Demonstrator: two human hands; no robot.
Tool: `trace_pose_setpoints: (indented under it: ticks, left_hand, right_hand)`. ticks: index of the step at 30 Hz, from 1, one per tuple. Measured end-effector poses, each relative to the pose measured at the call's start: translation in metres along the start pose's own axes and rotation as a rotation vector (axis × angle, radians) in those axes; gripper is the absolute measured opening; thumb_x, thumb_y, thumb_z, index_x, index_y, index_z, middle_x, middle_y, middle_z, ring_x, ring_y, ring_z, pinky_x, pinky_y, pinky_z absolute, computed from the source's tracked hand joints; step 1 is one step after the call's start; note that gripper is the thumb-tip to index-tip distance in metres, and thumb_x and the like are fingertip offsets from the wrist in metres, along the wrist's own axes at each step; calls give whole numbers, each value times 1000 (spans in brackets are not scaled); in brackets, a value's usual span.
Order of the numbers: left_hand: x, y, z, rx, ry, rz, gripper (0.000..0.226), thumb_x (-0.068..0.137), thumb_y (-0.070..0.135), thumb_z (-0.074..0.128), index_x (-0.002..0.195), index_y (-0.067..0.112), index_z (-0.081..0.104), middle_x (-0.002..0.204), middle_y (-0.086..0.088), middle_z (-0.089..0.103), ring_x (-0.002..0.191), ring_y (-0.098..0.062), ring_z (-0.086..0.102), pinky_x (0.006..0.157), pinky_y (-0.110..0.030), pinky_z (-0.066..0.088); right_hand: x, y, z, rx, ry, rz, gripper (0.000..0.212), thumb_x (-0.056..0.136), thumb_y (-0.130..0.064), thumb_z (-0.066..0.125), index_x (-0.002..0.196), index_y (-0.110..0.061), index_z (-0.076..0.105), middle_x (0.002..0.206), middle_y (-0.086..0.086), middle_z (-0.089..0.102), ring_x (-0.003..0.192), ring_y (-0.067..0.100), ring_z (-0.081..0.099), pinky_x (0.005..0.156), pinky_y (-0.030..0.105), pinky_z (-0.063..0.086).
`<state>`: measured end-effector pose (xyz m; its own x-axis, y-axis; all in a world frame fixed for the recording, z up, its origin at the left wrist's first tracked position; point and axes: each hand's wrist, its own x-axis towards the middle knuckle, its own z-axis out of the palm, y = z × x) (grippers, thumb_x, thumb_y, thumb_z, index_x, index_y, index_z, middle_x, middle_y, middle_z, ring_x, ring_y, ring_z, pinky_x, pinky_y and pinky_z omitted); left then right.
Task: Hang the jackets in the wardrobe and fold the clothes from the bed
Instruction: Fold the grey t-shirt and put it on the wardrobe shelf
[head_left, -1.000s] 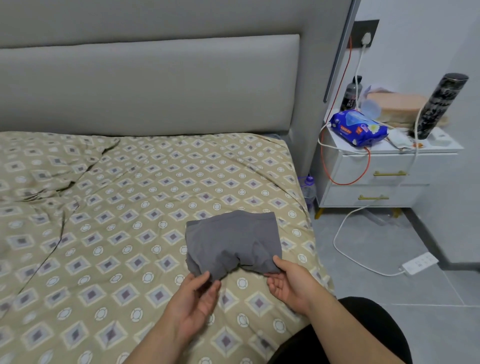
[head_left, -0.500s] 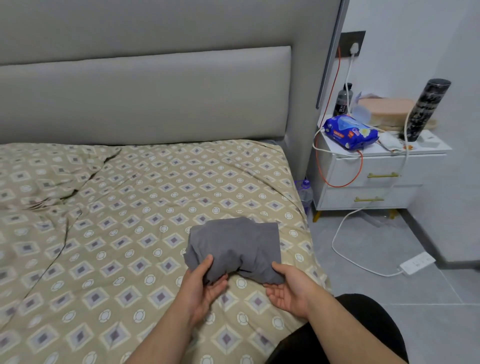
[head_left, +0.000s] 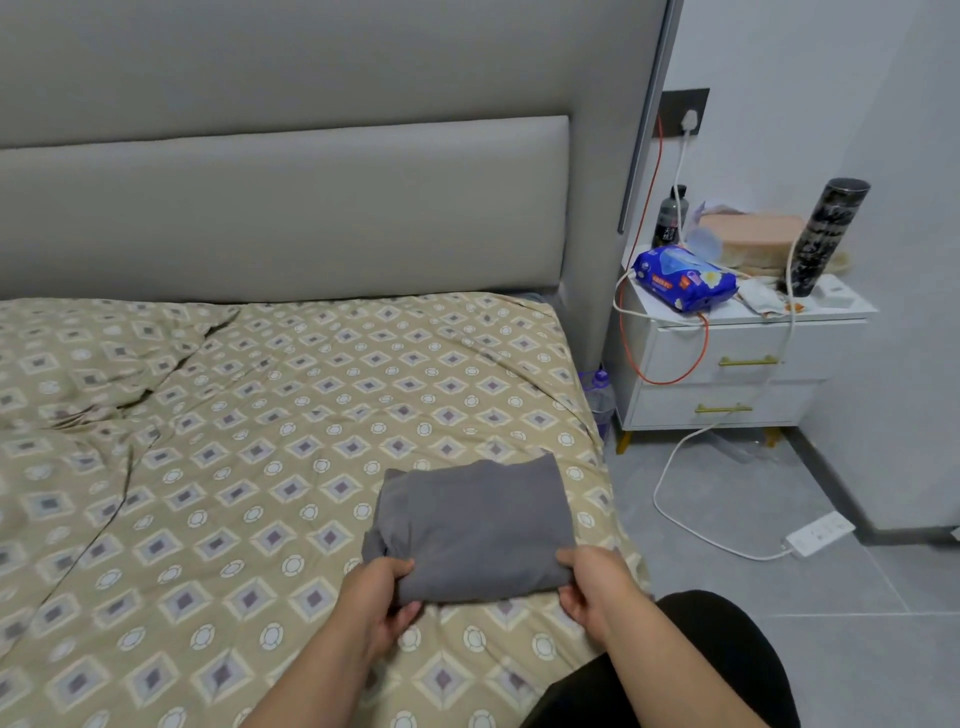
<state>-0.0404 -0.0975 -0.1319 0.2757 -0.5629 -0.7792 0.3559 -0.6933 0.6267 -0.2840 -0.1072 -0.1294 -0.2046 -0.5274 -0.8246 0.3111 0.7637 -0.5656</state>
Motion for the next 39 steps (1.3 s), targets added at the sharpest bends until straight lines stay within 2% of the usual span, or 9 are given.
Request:
trace_pose_setpoints:
  ticks: [4,7,10,14,20,23,27,30,39]
  left_hand:
    - [-5,11,-7,341,-77,37,36,80,19,67,114,12,58,96,-12,65,83,-26,62,60,-29,51]
    - [-3,24,-6,224,-136,123,42,81,25,78,115,9,60,101,-15,74,90,-33,72,76,-42,59]
    - [-9,23,-3,108,-137,111,39,83,14,75,118,4,60,95,-20,75,86,-39,72,75,-46,60]
    - [-32,28,9,94,-308,9,23,88,3,60,110,5,63,79,-24,72,61,-35,68,58,-40,56]
    - [-77,62,45,94,-514,327,40,84,-10,59,120,6,60,109,-21,72,100,-41,69,92,-48,51]
    - [-110,84,91,156,-622,491,32,88,-5,60,119,4,62,109,-19,73,98,-33,72,82,-42,56]
    - [-164,105,173,221,-787,660,27,91,2,61,118,2,63,111,-16,73,102,-30,71,79,-37,59]
    - [-206,108,238,217,-851,739,20,94,11,61,113,6,67,108,-11,74,103,-27,70,82,-36,57]
    - [-269,45,429,281,-1001,732,19,95,10,61,112,12,68,108,-6,75,106,-26,69,97,-44,52]
  right_hand:
    - [-5,2,-2,-206,44,-58,16,84,0,50,90,-14,45,99,14,55,78,24,54,53,26,48]
    - [-7,3,3,-230,38,-192,30,85,-9,62,109,-6,44,98,10,55,85,26,58,58,29,49]
    - [-13,7,4,-168,-14,-237,48,83,-18,76,110,-12,38,95,4,54,86,25,59,70,33,54]
    - [-19,-3,-9,45,-163,-170,26,82,4,59,107,-1,65,92,20,72,83,34,65,66,35,53]
    - [-54,-44,-50,149,-319,-322,51,59,11,57,108,2,66,100,26,72,98,42,66,86,46,52]
    - [-89,-91,-98,32,-261,-518,52,60,4,62,111,-4,65,98,17,74,89,33,67,69,34,52]
    - [-136,-140,-173,-11,-146,-777,41,75,-5,79,115,-10,68,105,7,76,99,26,71,85,37,56]
    - [-161,-158,-232,94,24,-912,19,93,-7,64,111,-11,68,106,7,76,99,23,71,84,35,55]
    - [-175,-171,-404,321,396,-1026,17,98,-10,58,105,-21,68,105,-4,75,94,11,71,78,27,54]
